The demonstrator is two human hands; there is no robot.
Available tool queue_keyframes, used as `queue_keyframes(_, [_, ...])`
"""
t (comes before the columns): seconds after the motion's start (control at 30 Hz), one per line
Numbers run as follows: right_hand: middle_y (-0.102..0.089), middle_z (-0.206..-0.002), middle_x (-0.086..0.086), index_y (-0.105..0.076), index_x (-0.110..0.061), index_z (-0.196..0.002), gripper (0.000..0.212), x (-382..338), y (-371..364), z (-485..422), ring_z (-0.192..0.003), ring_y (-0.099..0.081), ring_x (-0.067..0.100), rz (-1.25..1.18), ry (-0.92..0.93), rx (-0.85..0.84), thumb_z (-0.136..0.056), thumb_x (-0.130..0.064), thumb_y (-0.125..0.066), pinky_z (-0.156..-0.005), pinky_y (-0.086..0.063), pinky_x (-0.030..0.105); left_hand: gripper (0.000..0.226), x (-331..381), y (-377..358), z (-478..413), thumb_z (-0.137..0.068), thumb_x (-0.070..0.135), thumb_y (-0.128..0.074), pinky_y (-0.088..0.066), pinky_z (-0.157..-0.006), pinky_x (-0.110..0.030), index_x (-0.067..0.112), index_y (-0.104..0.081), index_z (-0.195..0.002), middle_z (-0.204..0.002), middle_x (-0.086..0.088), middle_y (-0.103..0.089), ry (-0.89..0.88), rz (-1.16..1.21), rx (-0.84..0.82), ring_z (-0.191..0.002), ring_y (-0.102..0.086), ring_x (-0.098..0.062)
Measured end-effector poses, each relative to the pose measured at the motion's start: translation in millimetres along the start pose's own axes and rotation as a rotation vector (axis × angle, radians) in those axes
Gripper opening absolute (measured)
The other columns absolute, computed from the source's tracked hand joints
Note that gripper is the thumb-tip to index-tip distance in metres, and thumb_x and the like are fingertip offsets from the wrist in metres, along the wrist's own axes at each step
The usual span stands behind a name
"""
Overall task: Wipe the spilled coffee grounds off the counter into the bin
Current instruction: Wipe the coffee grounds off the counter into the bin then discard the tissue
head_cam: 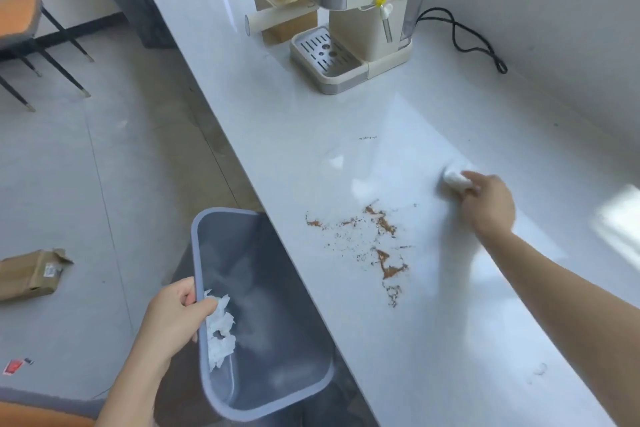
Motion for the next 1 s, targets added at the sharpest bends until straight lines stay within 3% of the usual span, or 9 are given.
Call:
queue_keyframes(0.17, [-0.057, -0.115, 0.012, -0.06, -0.021, -0.125, 0.045, -8, -32, 36, -0.107, -0.051, 0.035, 0.103, 0.132, -0.014, -0.087, -0.004, -0.041, -0.07, -0.033, 0.031, 0.017, -2, -2, -1, -0.074, -0.001, -0.06, -0.035, -0.054, -0.029, 0.0, -0.044, -0.068, -0.065, -0.007, -0.038, 0.009, -0.006, 0.024, -0.052, -0.039, -0.02])
queue_keyframes(0.23, [-0.058, -0.111, 0.01, -0.06, -0.021, -0.125, 0.044, -47, -54, 59, -0.104, -0.052, 0.033, 0.106, 0.259, -0.097, -0.087, -0.005, -0.044, -0.068, -0.032, 0.03, 0.017, 0, -1, 0, -0.073, -0.001, -0.06, -0.034, -0.054, -0.029, 0.006, -0.046, -0.068, -0.063, -0.007, -0.036, 0.006, -0.013, 0.023, -0.05, -0.039, -0.02])
queue_keyframes(0.33, [-0.055, -0.102, 0.007, -0.064, -0.019, -0.113, 0.038, -104, -86, 101, -0.098, -0.052, 0.03, 0.033, 0.384, -0.28, -0.083, -0.004, -0.046, -0.066, -0.035, 0.029, 0.016, 2, 1, 2, -0.072, -0.001, -0.06, -0.036, -0.054, -0.03, -0.005, -0.044, -0.069, -0.06, -0.008, -0.04, 0.011, -0.045, 0.009, -0.046, -0.04, -0.02])
queue_keyframes(0.47, [-0.053, -0.087, 0.005, -0.07, -0.021, -0.1, 0.038, -134, -96, 113, -0.081, -0.054, 0.028, -0.159, 0.347, -0.454, -0.081, -0.002, -0.043, -0.062, -0.038, 0.029, 0.015, 9, 5, 4, -0.073, -0.001, -0.06, -0.035, -0.049, -0.025, 0.0, -0.045, -0.068, -0.054, -0.007, -0.042, 0.003, -0.075, -0.001, -0.038, -0.04, -0.018])
queue_keyframes(0.57, [-0.063, -0.09, 0.012, -0.073, -0.019, -0.102, 0.036, -107, -59, 75, -0.081, -0.058, 0.027, -0.272, 0.256, -0.28, -0.085, -0.002, -0.046, -0.064, -0.039, 0.027, 0.015, 10, 6, 4, -0.073, 0.0, -0.06, -0.034, -0.049, -0.026, -0.005, -0.046, -0.071, -0.056, -0.008, -0.043, 0.006, -0.066, -0.033, -0.039, -0.039, -0.018])
queue_keyframes(0.67, [-0.061, -0.1, 0.018, -0.07, -0.019, -0.113, 0.042, -40, -7, 22, -0.095, -0.057, 0.034, -0.137, 0.11, -0.039, -0.083, -0.001, -0.047, -0.068, -0.035, 0.028, 0.019, 8, 5, 4, -0.074, 0.001, -0.06, -0.033, -0.048, -0.025, -0.012, -0.047, -0.076, -0.058, -0.009, -0.042, 0.006, -0.065, -0.035, -0.041, -0.039, -0.019])
queue_keyframes(0.8, [-0.055, -0.116, 0.022, -0.063, -0.022, -0.123, 0.049, 46, 20, 8, -0.114, -0.049, 0.04, 0.083, -0.098, -0.025, -0.084, 0.001, -0.043, -0.082, -0.042, 0.038, 0.023, 8, 4, 4, -0.076, 0.003, -0.063, -0.033, -0.049, -0.026, -0.013, -0.045, -0.076, -0.058, -0.01, -0.04, -0.009, -0.07, -0.014, -0.042, -0.039, -0.02])
queue_keyframes(0.87, [-0.055, -0.118, 0.018, -0.062, -0.022, -0.124, 0.05, 42, 7, 29, -0.115, -0.048, 0.038, 0.106, -0.051, -0.017, -0.083, 0.001, -0.044, -0.086, -0.041, 0.039, 0.026, 7, 2, 3, -0.077, 0.004, -0.065, -0.033, -0.05, -0.027, -0.014, -0.045, -0.076, -0.058, -0.01, -0.041, -0.008, -0.084, -0.013, -0.042, -0.04, -0.02])
queue_keyframes(1.0, [-0.057, -0.107, 0.006, -0.062, -0.025, -0.124, 0.049, -20, -36, 77, -0.106, -0.048, 0.028, 0.042, 0.183, -0.129, -0.085, 0.0, -0.046, -0.071, -0.032, 0.028, 0.022, 7, 2, 2, -0.076, 0.001, -0.065, -0.03, -0.048, -0.025, 0.003, -0.045, -0.067, -0.055, -0.01, -0.038, -0.01, -0.078, -0.004, -0.04, -0.037, -0.02])
Point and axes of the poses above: each hand's wrist, its own z-axis away from the middle knuckle, its own y-axis out of the back of the hand, x = y × z, the point moved 3 cm from there along -z, towards the middle knuckle
